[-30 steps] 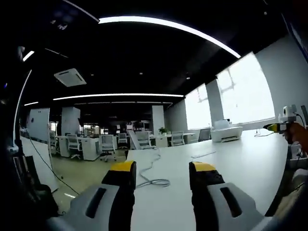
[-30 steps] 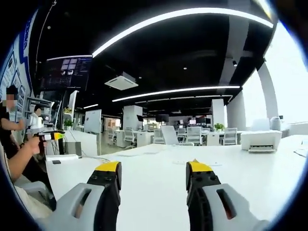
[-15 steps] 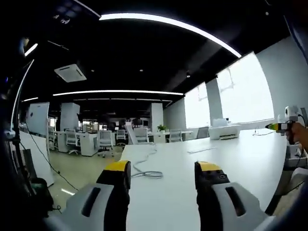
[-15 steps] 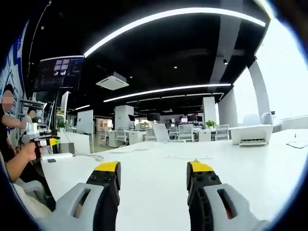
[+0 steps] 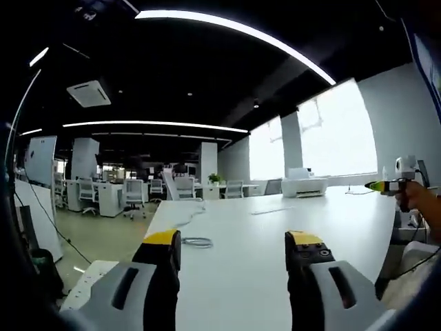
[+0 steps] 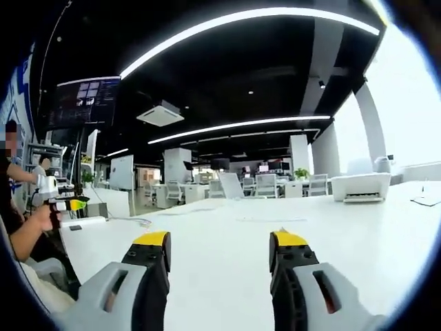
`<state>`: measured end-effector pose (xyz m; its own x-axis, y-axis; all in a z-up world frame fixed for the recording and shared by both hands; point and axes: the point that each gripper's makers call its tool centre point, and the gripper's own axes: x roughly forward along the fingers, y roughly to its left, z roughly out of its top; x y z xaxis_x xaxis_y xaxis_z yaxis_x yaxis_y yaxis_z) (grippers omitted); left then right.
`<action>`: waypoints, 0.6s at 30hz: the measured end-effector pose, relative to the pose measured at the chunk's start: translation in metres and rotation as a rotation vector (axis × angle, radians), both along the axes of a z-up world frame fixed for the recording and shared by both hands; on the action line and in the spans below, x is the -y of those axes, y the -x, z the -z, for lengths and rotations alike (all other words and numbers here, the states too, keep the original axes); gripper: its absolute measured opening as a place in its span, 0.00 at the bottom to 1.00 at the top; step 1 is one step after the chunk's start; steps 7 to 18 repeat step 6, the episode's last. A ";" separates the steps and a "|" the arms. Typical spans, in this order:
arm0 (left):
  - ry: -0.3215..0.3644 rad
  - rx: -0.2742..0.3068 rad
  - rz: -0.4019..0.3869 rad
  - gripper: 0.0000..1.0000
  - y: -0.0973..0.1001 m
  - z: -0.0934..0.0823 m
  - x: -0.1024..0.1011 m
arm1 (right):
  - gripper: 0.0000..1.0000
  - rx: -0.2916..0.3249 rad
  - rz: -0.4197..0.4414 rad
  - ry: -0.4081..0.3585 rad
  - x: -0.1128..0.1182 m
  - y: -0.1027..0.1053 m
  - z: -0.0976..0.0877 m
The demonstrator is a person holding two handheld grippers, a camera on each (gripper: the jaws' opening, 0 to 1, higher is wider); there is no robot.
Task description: Pick up the power strip scattered on the table, fix it on the side mounting bracket of the table, and press the switch
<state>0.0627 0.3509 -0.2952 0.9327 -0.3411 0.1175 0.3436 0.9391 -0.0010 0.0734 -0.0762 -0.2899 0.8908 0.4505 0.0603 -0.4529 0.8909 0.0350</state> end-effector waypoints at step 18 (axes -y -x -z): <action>0.006 0.009 0.009 0.66 0.002 -0.004 0.001 | 0.54 0.003 -0.007 0.005 -0.013 0.008 -0.002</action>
